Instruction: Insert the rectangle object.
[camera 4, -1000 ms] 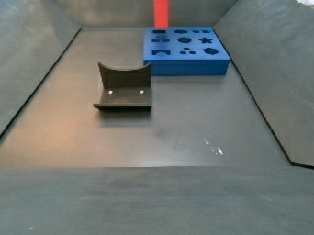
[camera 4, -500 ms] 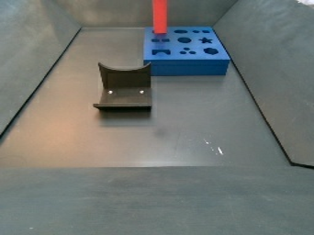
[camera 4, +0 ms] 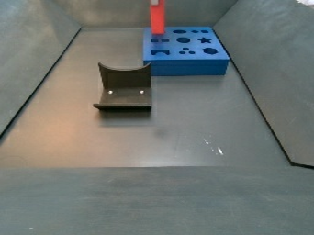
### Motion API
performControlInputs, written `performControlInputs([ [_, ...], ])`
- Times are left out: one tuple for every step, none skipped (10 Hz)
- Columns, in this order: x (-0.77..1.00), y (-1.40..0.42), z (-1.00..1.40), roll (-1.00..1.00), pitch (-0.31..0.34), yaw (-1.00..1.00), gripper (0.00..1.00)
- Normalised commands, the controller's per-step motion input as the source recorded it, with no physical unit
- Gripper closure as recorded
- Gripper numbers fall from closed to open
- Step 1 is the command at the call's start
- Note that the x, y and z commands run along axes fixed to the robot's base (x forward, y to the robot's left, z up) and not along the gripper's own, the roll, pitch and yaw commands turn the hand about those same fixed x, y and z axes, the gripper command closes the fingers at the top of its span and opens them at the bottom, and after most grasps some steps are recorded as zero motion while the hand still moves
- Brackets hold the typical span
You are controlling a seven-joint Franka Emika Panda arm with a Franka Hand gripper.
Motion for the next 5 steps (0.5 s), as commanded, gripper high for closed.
performControlInputs([
  [0.07,-0.12,-0.49,0.09,-0.064,0.0,1.0],
  [0.03,-0.01,-0.43,0.0,-0.077,0.0,1.0],
  [0.0,0.0,-0.24,-0.02,-0.156,0.0,1.0],
  [0.03,0.06,-0.1,-0.04,-0.023,-0.02,1.0],
  [0.0,0.0,0.0,0.0,0.0,0.0,1.0],
])
